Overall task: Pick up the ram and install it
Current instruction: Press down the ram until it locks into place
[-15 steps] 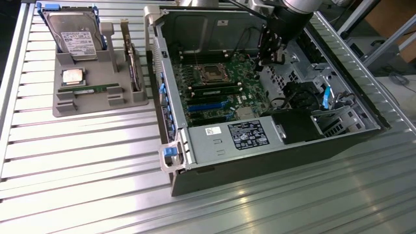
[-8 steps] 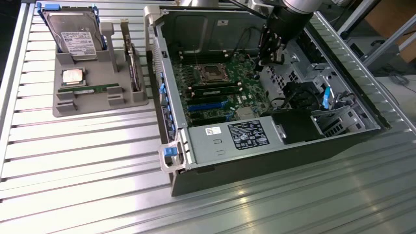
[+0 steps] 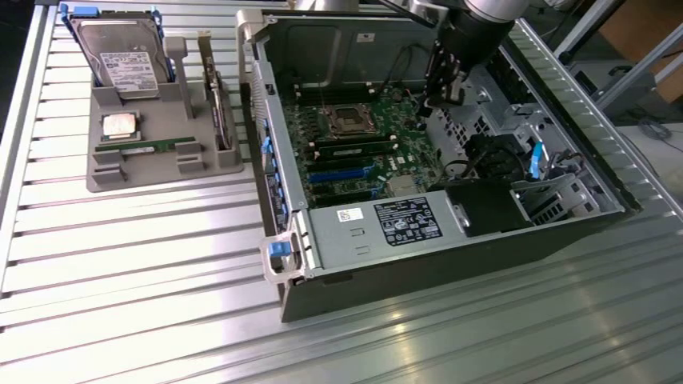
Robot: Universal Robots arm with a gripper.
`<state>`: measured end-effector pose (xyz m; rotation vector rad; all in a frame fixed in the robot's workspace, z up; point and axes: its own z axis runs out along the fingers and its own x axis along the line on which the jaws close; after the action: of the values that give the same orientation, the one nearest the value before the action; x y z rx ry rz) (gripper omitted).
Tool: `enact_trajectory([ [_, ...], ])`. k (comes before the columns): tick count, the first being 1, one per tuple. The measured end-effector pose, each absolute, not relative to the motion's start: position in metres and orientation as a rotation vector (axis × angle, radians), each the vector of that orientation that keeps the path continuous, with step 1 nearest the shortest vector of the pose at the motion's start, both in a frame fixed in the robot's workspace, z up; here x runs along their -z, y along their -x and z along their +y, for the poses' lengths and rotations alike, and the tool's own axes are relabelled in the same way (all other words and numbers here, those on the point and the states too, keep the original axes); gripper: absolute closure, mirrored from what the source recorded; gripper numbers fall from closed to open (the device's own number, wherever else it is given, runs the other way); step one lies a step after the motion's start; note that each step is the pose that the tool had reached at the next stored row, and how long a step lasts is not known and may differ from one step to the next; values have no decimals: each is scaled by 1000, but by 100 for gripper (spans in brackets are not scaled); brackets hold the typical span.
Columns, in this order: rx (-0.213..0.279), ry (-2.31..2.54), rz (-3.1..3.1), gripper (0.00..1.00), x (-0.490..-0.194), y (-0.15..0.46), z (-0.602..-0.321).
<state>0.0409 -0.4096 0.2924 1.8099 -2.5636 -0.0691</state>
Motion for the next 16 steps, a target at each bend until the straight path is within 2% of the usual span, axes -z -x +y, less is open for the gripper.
enact_trajectory([
  [16, 69, -1697, -2642, 89, -292, -41, -410],
])
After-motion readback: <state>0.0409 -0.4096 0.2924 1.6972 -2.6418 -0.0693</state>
